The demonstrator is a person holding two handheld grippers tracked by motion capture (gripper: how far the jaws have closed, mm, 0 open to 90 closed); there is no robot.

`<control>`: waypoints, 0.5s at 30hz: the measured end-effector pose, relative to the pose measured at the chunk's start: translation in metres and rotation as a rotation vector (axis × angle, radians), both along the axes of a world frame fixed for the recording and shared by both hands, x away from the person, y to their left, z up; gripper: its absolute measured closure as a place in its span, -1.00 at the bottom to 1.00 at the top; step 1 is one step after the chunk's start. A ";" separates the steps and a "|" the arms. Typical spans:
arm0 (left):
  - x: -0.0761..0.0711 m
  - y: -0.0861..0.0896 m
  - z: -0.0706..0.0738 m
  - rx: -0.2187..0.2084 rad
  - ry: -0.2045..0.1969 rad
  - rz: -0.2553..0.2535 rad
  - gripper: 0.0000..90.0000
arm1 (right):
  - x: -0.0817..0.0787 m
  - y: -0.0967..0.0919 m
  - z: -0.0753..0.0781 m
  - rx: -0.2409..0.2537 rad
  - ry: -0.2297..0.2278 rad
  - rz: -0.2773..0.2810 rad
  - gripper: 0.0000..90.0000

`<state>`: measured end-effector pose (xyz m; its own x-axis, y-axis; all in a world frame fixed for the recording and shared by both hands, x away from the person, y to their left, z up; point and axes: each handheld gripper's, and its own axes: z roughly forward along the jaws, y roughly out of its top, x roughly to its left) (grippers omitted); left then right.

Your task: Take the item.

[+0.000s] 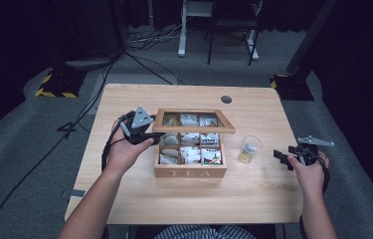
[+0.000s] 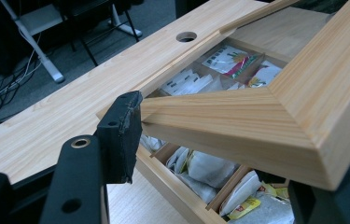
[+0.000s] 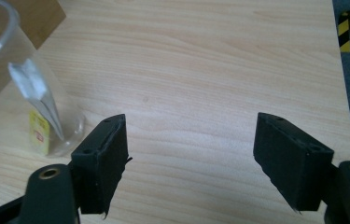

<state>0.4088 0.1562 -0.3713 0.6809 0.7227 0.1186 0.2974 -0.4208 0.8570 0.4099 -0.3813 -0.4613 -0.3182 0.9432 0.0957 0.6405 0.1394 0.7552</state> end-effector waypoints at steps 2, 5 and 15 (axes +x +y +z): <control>0.000 0.000 0.000 0.005 0.001 -0.001 -0.05 | 0.001 -0.001 -0.004 0.003 0.014 -0.003 -0.39; 0.000 0.000 0.000 0.008 0.000 -0.001 -0.05 | 0.001 -0.002 -0.009 -0.003 0.023 0.000 -0.38; 0.000 0.000 0.000 0.008 0.003 -0.002 -0.05 | 0.001 -0.005 -0.016 -0.004 0.038 -0.006 -0.37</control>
<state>0.4086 0.1562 -0.3714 0.6829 0.7201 0.1227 0.2986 -0.4285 0.8528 0.4107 -0.3868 -0.4777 -0.3086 0.9455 0.1042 0.6697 0.1382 0.7296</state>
